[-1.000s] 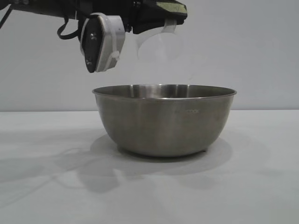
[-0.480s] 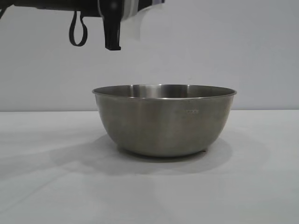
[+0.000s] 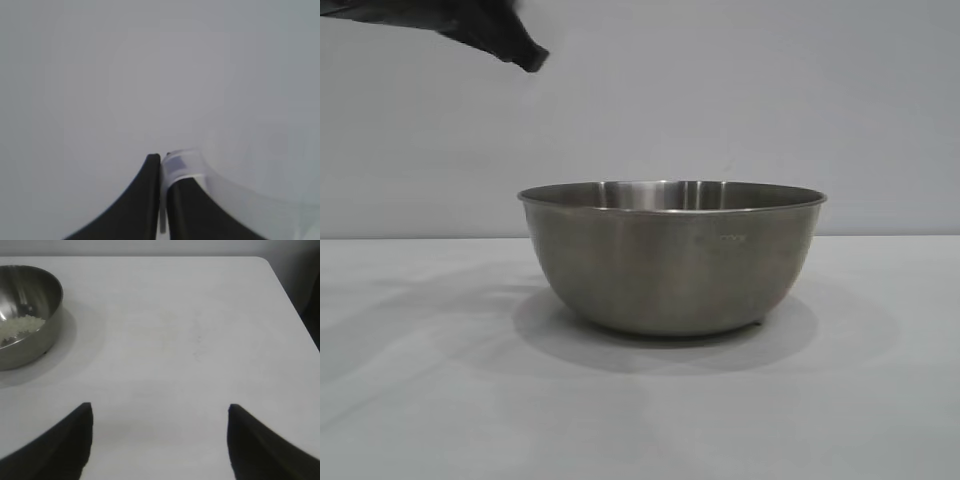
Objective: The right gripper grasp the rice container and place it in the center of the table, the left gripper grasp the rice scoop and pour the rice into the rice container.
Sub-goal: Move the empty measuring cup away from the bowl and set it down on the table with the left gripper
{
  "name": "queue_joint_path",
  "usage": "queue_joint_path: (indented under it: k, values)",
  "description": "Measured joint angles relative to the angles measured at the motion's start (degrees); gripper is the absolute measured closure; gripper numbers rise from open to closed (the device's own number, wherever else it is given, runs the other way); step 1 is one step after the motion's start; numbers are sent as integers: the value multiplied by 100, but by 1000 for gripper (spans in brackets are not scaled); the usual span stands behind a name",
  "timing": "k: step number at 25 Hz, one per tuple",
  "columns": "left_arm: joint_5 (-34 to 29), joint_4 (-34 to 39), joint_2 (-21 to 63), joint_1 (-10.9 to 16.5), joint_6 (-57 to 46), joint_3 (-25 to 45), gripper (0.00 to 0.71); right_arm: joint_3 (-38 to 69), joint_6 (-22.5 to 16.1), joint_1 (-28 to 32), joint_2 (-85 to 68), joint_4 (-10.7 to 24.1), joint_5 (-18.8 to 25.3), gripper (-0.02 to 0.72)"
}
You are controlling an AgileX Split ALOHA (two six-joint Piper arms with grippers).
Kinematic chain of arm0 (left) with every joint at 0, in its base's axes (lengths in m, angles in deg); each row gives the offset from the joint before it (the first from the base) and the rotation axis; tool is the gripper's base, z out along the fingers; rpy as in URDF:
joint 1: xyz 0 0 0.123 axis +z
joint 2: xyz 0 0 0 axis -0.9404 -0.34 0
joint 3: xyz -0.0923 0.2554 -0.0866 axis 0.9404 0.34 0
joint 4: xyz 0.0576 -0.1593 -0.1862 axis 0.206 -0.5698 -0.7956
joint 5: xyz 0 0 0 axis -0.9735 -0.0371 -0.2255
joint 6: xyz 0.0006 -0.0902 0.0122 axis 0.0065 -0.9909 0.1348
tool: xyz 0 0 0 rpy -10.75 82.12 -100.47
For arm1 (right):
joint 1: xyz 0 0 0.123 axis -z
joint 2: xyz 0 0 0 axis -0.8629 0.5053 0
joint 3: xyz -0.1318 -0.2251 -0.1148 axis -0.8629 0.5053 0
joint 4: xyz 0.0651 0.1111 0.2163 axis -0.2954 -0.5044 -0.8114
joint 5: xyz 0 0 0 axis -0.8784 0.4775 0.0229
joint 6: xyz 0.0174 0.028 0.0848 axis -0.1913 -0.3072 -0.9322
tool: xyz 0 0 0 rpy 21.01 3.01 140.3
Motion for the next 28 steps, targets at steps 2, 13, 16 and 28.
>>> queue_joint_path:
  k: [2,13,16,28]
  values:
    - [-61,-114,-171,0,-23,0,710,0,0,0,0,0,0,225]
    - [-126,-248,-1168,301,-591,0,710,0,-54,0,0,0,0,225]
    - [-126,-198,-1286,348,-702,0,710,0,-67,0,0,0,0,225]
    - [-156,422,-1553,529,-1209,155,710,0,-88,0,0,0,0,225]
